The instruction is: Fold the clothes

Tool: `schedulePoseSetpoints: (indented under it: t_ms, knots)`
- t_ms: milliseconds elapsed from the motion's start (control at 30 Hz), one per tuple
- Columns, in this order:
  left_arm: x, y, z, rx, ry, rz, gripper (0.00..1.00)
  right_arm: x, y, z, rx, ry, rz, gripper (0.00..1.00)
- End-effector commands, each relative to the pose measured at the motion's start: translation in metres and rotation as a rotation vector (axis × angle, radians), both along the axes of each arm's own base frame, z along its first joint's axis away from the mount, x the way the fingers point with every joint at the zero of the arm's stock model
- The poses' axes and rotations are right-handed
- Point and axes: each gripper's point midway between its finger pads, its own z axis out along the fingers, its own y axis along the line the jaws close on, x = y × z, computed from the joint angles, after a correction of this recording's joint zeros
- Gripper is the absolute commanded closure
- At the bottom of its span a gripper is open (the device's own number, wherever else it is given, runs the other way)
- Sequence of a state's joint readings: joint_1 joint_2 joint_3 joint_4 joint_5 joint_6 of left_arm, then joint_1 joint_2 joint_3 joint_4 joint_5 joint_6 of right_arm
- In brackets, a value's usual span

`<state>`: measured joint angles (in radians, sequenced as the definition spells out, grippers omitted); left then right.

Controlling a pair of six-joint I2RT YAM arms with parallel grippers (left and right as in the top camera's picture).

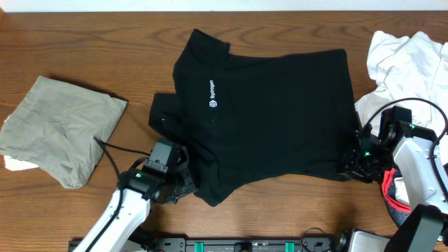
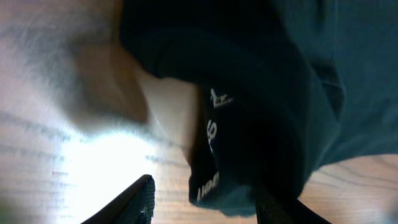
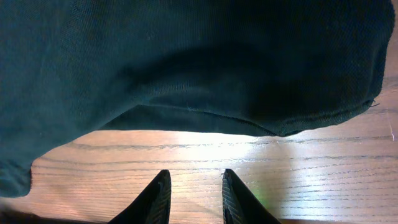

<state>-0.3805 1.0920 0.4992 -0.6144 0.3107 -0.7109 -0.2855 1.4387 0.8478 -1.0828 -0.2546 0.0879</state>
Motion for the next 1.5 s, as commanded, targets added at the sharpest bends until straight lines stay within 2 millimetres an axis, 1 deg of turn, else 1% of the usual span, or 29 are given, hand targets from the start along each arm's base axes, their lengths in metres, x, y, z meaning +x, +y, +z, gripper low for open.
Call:
schedulePoseSetpoints:
  t_ms: [0,100,167,233,267,333,367,500,567,633,733,867,1000,1167,1233,1333,1400,1467]
  knots:
    - [-0.005,0.003,-0.015,0.028,0.028,-0.049,0.47,0.000,0.001,0.002,0.008,-0.010,-0.016,0.73]
    - [-0.001,-0.003,-0.018,0.002,0.033,-0.061,0.47,0.001,0.001,0.002,0.007,-0.013,-0.016,0.73]
    - [-0.001,-0.010,-0.018,-0.033,0.034,-0.086,0.50,0.002,0.001,0.002,0.006,-0.016,-0.016,0.73]
    - [0.000,-0.017,-0.015,-0.071,0.026,-0.108,0.59,0.002,0.001,0.002,0.006,-0.017,-0.016,0.73]
    - [0.001,-0.021,-0.013,-0.090,0.021,-0.115,0.66,0.002,0.001,0.002,0.006,-0.017,-0.016,0.73]
    - [0.003,-0.026,-0.010,-0.118,0.001,-0.138,0.81,0.002,0.001,0.002,0.006,-0.017,-0.016,0.73]
    - [0.005,-0.028,-0.009,-0.128,-0.009,-0.147,0.93,0.002,0.001,0.002,0.006,-0.018,-0.016,0.73]
    - [0.006,-0.031,-0.007,-0.145,-0.013,-0.151,0.94,0.002,0.001,0.002,0.006,-0.018,-0.016,0.73]
    - [0.003,-0.037,-0.003,-0.186,-0.007,-0.166,0.94,0.002,0.001,0.002,0.006,-0.017,-0.016,0.73]
    - [0.002,-0.043,0.005,-0.227,-0.017,-0.192,0.94,0.001,0.001,0.002,0.007,-0.013,-0.016,0.73]
    - [0.007,-0.045,0.021,-0.241,-0.067,-0.199,0.94,-0.001,0.003,0.001,0.014,-0.003,-0.027,0.69]
    - [0.016,-0.049,0.049,-0.274,-0.186,-0.212,0.94,-0.002,0.003,-0.002,0.012,0.004,-0.053,0.69]
    - [0.021,-0.051,0.075,-0.306,-0.287,-0.211,0.94,-0.002,-0.001,-0.010,-0.012,-0.002,-0.069,0.67]
    - [0.030,-0.044,0.097,-0.296,-0.380,-0.152,0.94,-0.002,-0.007,-0.027,-0.052,-0.010,-0.135,0.62]
    - [0.032,-0.042,0.103,-0.288,-0.412,-0.144,0.94,-0.005,-0.015,-0.035,-0.105,0.001,-0.187,0.59]
    - [0.037,-0.038,0.113,-0.286,-0.450,-0.124,0.94,-0.009,-0.026,-0.042,-0.169,0.018,-0.266,0.54]
    - [0.040,-0.033,0.116,-0.285,-0.464,-0.104,0.94,-0.008,-0.030,-0.045,-0.173,0.012,-0.300,0.52]
    - [0.042,-0.027,0.115,-0.276,-0.457,-0.076,0.94,-0.008,-0.036,-0.046,-0.180,0.010,-0.336,0.52]
